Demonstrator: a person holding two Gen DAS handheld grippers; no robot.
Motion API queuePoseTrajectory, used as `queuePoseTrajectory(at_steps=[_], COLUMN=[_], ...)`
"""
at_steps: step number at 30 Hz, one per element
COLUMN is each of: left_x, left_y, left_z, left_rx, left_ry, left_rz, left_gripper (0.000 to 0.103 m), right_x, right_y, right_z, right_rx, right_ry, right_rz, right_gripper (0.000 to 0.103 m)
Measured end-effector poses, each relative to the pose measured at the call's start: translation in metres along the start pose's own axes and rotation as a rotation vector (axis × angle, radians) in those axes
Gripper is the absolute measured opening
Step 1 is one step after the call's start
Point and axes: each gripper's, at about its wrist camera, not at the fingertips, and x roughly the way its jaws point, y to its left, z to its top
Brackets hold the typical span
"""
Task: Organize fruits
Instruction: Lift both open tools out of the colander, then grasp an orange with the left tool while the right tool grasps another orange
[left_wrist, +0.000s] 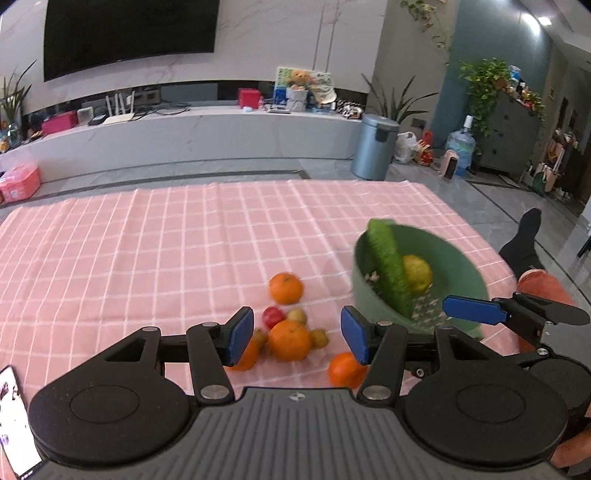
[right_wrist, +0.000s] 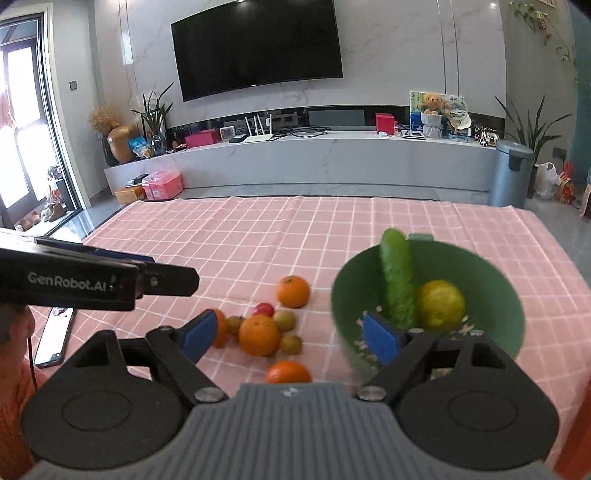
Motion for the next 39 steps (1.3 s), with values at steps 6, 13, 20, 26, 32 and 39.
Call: queuePoseTrajectory(at_steps=[6,13,20,26,32,39], left_x=[0.009,0.026,0.050,0.070,0.080,0.084], left_y=[0.016,0.025,0.034,0.041,0.047,0.049], left_z=[-0.019,-0.038,-0.047,-0.048,-0.049,-0.049], left_rx=[-0.012,-0.049,-0.053,-0.049,-0.056,-0.055], left_ry=[0.034,0.082,0.079,0.096,0.091,0.077], left_rz=[-0.005,-0.018,0.063,0.075,0.079,0.078], left_gripper=[0.064,0.064,0.064,0.064,0.064,0.052], right_x=[0.011,0.033,0.054,0.073,0.083,0.087], right_y=[0.015,0.010,0.006,0.002,0.000,-0.001], right_z=[-0.017,-0.035,-0.038,-0.040,-0.044,-0.045], right_rx=[-0.037,-0.054,-0.046,-0.021,-0.002,-0.004], right_ry=[0.020,0.108,0.141,0.169,0.191,0.189], right_rz=[-0.031,-0.060,-0.065,-0.060,-0.040,-0.053], right_gripper=[0.065,0.050,0.049,0.049,0.048,0.041])
